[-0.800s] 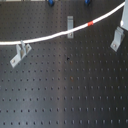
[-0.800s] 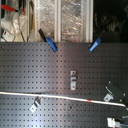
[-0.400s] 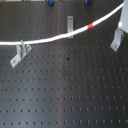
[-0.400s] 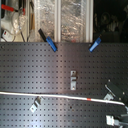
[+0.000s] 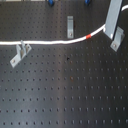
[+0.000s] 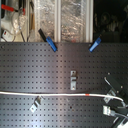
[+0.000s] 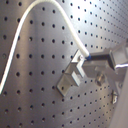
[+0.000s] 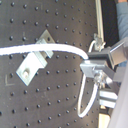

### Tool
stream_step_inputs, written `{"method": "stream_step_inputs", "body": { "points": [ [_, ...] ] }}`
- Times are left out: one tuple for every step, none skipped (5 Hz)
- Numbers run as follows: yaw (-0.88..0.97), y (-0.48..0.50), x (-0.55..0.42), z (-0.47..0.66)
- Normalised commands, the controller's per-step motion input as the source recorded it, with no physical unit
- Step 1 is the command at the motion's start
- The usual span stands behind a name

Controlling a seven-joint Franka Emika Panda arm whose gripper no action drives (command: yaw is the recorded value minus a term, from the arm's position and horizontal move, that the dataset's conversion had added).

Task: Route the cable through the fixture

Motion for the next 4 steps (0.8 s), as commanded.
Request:
{"method": "stream_step_inputs", "body": {
  "points": [
    [0.15,-0.482,-0.568,0.27],
    [0.0,-0.014,-0.015,0.0],
    [0.13,0.007,-0.484,0.17],
    [-0.07,0.0,0.0,0.0]
  ]
}}
